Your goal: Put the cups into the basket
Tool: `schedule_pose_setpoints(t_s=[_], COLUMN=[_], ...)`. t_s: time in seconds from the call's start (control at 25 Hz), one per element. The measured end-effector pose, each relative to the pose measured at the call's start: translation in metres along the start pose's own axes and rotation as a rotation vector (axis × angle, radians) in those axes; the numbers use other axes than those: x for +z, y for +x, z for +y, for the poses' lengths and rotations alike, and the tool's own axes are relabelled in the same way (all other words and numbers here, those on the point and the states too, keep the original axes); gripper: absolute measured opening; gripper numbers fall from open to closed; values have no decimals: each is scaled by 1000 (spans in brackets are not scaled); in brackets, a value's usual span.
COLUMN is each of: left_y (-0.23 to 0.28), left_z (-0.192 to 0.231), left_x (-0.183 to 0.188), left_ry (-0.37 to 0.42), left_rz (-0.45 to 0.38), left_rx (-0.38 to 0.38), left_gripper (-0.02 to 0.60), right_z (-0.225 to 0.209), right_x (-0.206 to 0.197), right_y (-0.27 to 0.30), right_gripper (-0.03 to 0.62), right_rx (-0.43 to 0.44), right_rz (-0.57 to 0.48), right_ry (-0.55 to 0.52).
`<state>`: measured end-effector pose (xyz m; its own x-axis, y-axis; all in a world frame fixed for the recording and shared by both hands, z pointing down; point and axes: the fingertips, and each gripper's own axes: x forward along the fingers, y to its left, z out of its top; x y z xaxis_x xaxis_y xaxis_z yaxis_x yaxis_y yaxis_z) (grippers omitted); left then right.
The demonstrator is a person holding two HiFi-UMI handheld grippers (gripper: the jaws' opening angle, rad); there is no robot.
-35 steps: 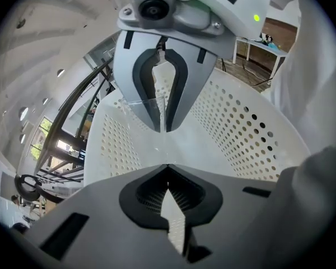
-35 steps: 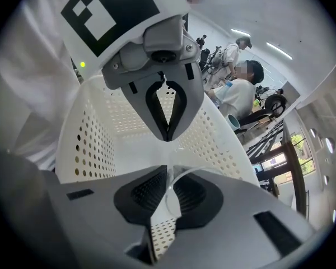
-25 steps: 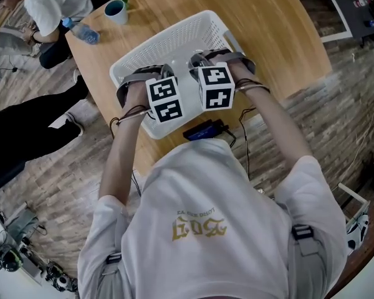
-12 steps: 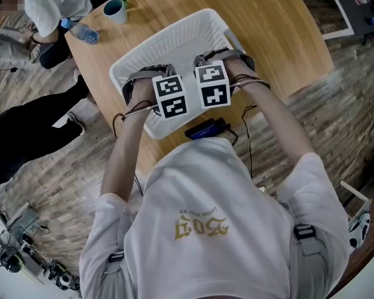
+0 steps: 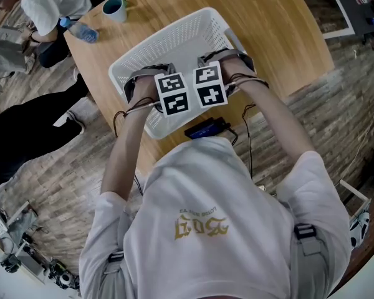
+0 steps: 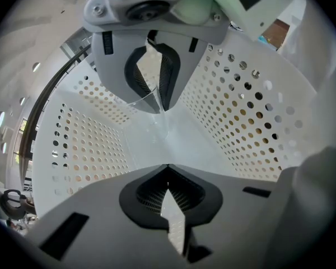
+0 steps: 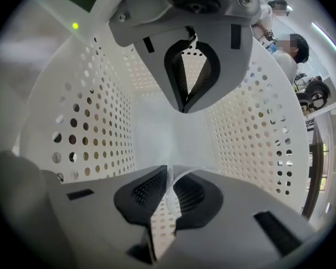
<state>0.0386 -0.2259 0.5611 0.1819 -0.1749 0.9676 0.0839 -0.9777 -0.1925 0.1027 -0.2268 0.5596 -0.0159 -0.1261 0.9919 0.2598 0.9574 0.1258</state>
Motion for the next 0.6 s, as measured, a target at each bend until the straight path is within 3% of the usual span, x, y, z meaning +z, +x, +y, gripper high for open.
schedule_pose_setpoints(t_s=[0.36, 0.6], left_y=[7, 15], left_z=[-11, -15], left_x=[-3, -4], left_ry=[37, 42], left_rz=[35, 46], left_rx=[-48, -63], left_gripper=[5, 5], right_z=[7, 5], right_x=[-9, -15], right_y=[12, 21], right_gripper=[40, 38], right_rx=[35, 12], right_rz=[52, 108], right_ry=[-12, -48])
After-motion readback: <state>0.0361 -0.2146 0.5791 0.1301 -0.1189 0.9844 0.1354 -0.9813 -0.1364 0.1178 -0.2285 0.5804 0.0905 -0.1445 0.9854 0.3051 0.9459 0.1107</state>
